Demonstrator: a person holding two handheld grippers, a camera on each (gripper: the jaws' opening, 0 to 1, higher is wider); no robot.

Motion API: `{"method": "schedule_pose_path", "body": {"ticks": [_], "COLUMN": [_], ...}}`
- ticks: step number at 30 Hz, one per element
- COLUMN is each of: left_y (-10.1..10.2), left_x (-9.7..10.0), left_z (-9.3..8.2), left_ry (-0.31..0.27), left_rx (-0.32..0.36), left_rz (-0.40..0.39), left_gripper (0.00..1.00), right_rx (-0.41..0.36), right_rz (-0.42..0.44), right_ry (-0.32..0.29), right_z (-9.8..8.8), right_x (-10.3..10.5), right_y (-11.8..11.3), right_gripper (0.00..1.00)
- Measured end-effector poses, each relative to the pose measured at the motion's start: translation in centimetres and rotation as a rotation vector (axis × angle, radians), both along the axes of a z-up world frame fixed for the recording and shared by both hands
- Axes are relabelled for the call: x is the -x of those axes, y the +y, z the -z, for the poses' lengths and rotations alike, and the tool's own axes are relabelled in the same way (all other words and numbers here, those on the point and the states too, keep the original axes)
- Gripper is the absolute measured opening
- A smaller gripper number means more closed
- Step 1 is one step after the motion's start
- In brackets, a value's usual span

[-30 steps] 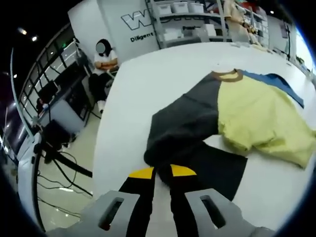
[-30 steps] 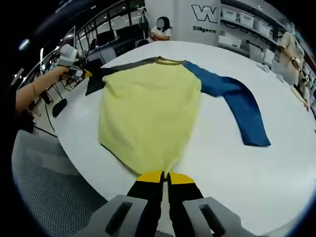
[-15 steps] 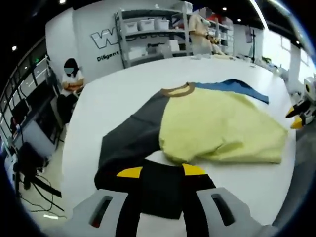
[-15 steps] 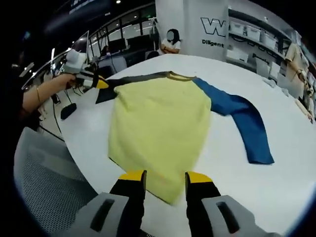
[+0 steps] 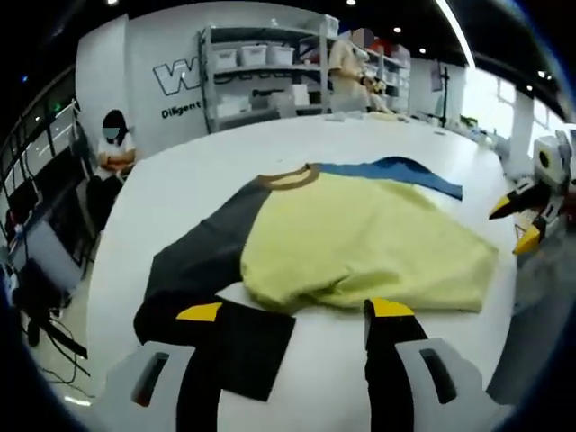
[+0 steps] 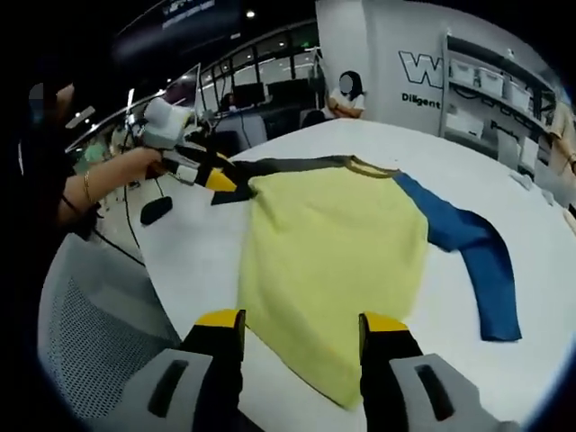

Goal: Fold the garment on the visible template until the final outline fits inside the template.

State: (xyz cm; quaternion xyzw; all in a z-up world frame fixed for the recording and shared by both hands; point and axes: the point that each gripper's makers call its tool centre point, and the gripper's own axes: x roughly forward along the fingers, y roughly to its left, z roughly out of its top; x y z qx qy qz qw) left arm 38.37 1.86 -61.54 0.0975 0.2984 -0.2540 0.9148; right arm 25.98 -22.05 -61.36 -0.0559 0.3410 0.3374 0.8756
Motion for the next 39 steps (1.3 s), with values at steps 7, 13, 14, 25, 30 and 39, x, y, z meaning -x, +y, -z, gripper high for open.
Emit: {"method": "schedule_pose_path", "body": {"ticks": [7,13,14,25,30,39], "left_y": [-0.5,-0.9,-1.0,-1.1,-1.0,-0.8], "left_x": [0.8,1.2,1.3,2.2,2.8,3.2], "left_z": [-0.2,-0.4,-0.4,-0.6,-0.6,-1.1], "left_ry": [0.000,-0.004,-0.004,0.005,0.009,-0.002], "left_rx": [0.001,0.013,0.019,0.041,0.042,0.039], "left_rz": [0.023,0.034,0.037,0.033,0.030,0.019], "left_gripper": [0.92,0.99,0.99,0.99,0.99,0.99], "right_rx": [-0.080,-0.070,-0.067,-0.048,-0.034,-0.022], "right_rz": [-0.071,-0.130,-0.141,-0.205,-0.244,-0.291], "right_ry": [0.008,-0.005,-0.008,-0.023,-0.024,-0.042], "right_z": [-1.1,-1.2,-1.2,-0.9,-0.6,-0.1], "right_x": [-0.3,-0.5,-0.5,-1.5,-2.4,-4.2], "right_y": [2.8,4.5,4.9,6.9,8.3,10.2], "right_gripper": [0.65,0.77,0.78,0.85,0.84,0.74]}}
